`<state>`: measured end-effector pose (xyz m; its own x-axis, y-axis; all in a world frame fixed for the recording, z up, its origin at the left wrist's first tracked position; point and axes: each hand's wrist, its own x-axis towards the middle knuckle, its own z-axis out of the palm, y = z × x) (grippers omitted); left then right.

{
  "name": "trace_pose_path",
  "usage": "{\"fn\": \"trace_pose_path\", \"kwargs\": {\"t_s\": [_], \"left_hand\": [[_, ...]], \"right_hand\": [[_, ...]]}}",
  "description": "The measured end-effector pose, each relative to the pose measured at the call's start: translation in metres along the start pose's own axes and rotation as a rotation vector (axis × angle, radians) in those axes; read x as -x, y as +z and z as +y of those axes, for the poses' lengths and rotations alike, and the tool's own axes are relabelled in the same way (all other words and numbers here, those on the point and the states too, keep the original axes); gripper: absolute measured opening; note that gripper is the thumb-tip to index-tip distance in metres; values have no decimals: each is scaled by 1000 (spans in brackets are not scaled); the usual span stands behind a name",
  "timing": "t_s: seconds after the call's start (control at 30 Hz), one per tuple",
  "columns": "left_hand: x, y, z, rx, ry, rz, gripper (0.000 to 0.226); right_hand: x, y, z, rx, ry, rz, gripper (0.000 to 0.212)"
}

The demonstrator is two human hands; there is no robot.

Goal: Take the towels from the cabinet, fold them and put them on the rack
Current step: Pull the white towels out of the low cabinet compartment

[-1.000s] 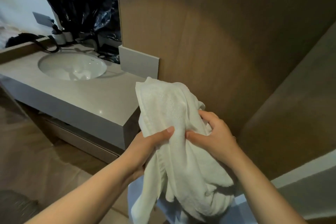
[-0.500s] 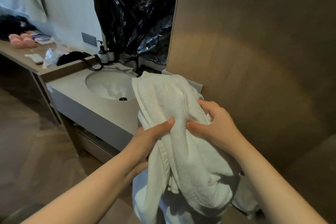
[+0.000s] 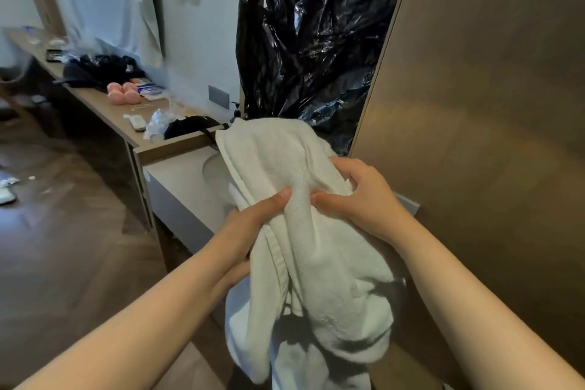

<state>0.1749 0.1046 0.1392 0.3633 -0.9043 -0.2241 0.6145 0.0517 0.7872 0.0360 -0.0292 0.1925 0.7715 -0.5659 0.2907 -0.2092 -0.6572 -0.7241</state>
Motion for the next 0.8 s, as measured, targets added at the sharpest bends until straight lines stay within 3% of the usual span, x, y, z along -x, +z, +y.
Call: {"fn": "trace_pose_path", "kwargs": {"t_s": [0.43, 0.67, 0.8], "left_hand": [[-121, -13, 52, 8, 134, -54, 63], [-189, -33, -3, -22, 73, -36, 51], [-207, -40, -52, -36, -18, 80, 65]], "right_hand": [[-125, -5, 34, 22, -53, 33, 50], [-126, 20, 122, -37, 153, 42, 49], [-112, 33, 172, -48, 244, 7, 50]]}}
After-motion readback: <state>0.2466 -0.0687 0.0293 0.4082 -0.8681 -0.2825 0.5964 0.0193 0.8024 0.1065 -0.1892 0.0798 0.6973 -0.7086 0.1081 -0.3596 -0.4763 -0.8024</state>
